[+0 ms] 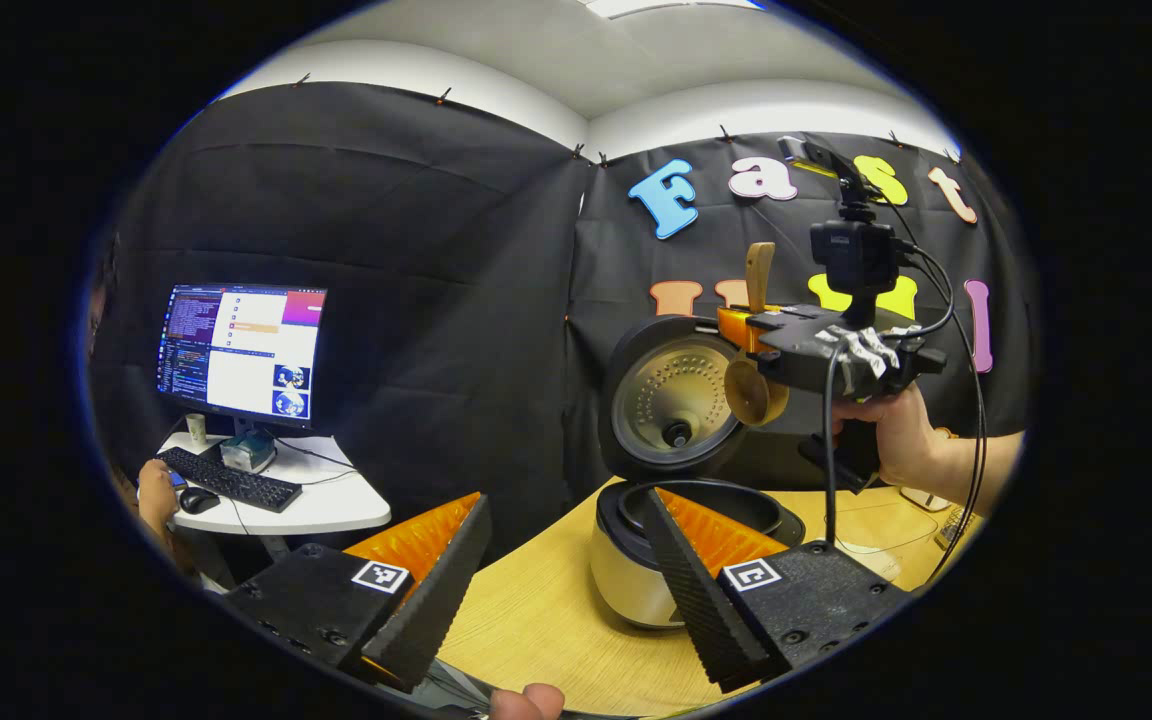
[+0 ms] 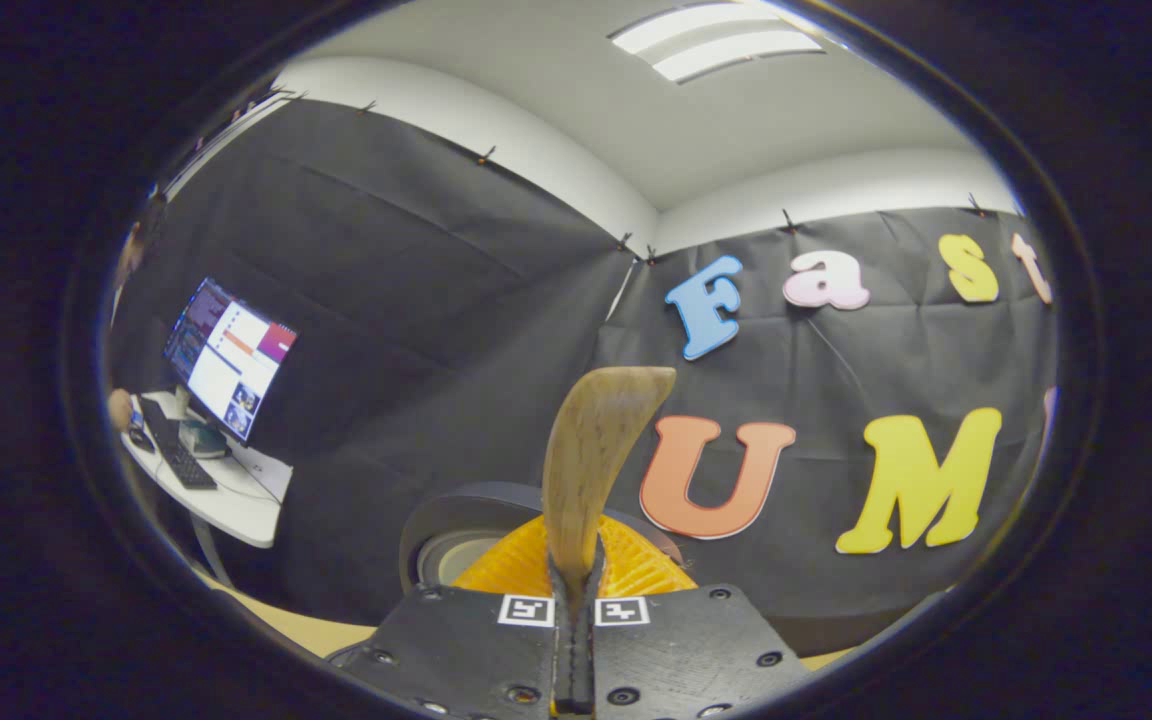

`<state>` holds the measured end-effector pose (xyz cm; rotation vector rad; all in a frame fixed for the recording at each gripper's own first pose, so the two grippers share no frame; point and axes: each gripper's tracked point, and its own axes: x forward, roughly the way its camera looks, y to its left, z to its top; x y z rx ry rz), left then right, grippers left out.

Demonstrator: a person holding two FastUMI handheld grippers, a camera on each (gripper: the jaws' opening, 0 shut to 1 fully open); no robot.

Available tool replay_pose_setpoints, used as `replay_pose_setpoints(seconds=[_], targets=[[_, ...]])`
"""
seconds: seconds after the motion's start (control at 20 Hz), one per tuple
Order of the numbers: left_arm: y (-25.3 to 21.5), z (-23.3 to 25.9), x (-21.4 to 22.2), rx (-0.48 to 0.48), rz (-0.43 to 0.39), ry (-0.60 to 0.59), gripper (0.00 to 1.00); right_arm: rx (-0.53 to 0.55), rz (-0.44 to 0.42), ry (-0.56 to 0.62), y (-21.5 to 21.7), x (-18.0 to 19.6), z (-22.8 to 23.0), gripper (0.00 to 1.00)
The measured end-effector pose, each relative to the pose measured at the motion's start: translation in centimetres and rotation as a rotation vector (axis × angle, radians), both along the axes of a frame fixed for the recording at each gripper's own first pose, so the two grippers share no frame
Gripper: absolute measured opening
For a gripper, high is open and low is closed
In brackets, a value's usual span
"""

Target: Close the left gripper, press the button to open the rice cooker; take a wooden spoon from the chopstick holder with the right hand, scoop a spoonful of rice and pour it into the rice cooker, then put the wooden spoon back into the chopstick holder.

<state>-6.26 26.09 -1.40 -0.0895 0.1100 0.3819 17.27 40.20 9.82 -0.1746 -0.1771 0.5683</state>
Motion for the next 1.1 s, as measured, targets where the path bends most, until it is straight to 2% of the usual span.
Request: replay_pose_setpoints(seconds=[0.2,0.4,0.75,1.1], targets=[[-0.7,0.1,0.2,0.029,0.004,0.011,0.98,0.126,-0.024,0.085,-3.8,0.8,1.9,0.00],[-2.7,0.5,1.0,0.035,-0.033,0.003,0.98,0.229,-0.067,0.141,-10.1,0.9,3.4,0.00],[-6.4,1.1,2.2,0.058,-0.091,-0.005,0.98,0.400,-0.217,0.225,-26.6,0.3,5.0,0.00],[-10.3,1.7,3.0,0.111,-0.150,-0.012,0.98,0.478,-0.422,0.190,-43.7,-2.9,5.3,0.00]])
